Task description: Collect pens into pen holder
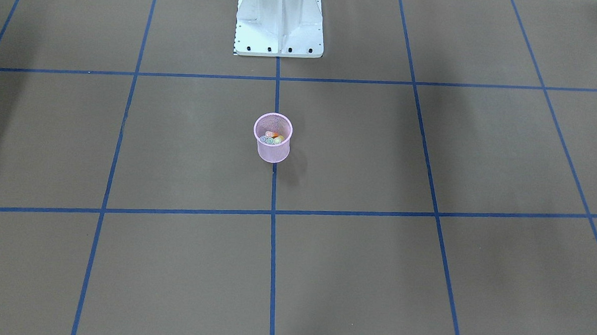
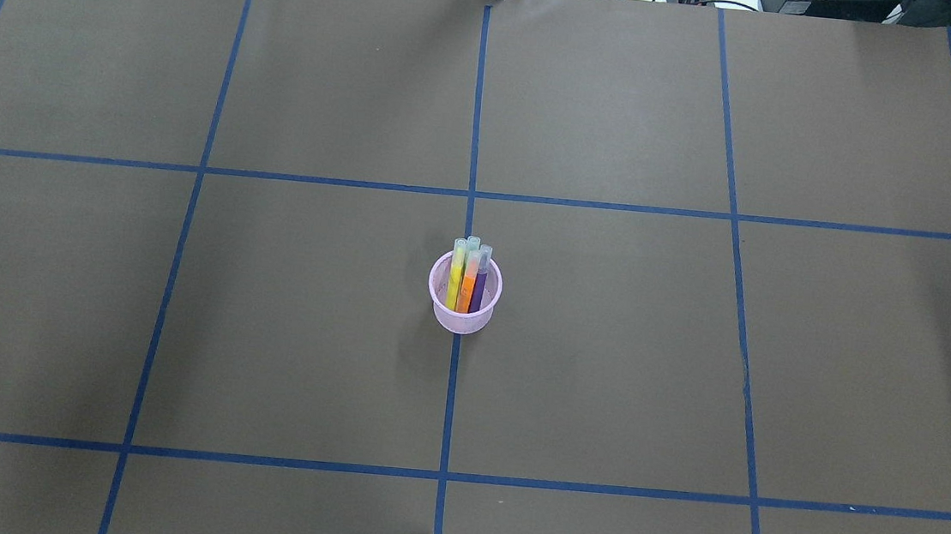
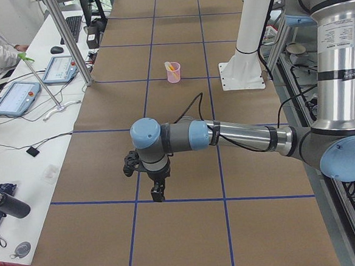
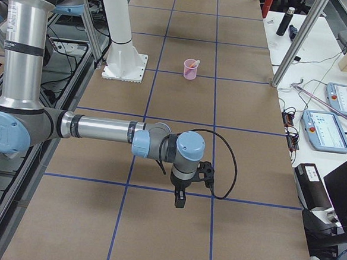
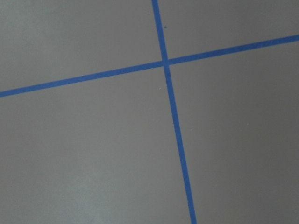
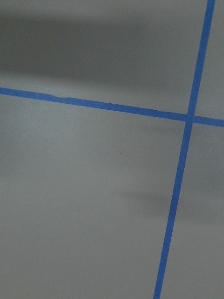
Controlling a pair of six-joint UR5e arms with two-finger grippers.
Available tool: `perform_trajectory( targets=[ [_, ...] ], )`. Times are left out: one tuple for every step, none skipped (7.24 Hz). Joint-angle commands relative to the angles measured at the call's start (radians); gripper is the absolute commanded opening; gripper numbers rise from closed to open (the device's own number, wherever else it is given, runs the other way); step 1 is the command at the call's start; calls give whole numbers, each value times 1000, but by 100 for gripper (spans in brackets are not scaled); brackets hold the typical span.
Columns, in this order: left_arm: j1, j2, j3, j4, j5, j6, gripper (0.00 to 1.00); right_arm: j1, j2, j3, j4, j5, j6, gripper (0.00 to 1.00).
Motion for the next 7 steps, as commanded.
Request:
perform_trajectory(
  targets=[
    [-3,29,-14,-31,-55,-98,100,0,4,2,1,2,5,100],
    [-3,29,-16,-31,-55,-104,100,0,4,2,1,0,5,100],
    [-3,31,-14,-37,-54,-105,100,0,4,1,1,0,5,100],
    [0,28,2,-37,-53,-108,100,0,4,1,1,-2,5,100],
    [0,26,13,-39,-52,-109,100,0,4,1,1,0,5,100],
    [2,20,16,-43,-49,-108,100,0,4,1,1,2,5,100],
    [0,16,12,-42,-47,-108,100,0,4,1,1,0,5,100]
  ],
)
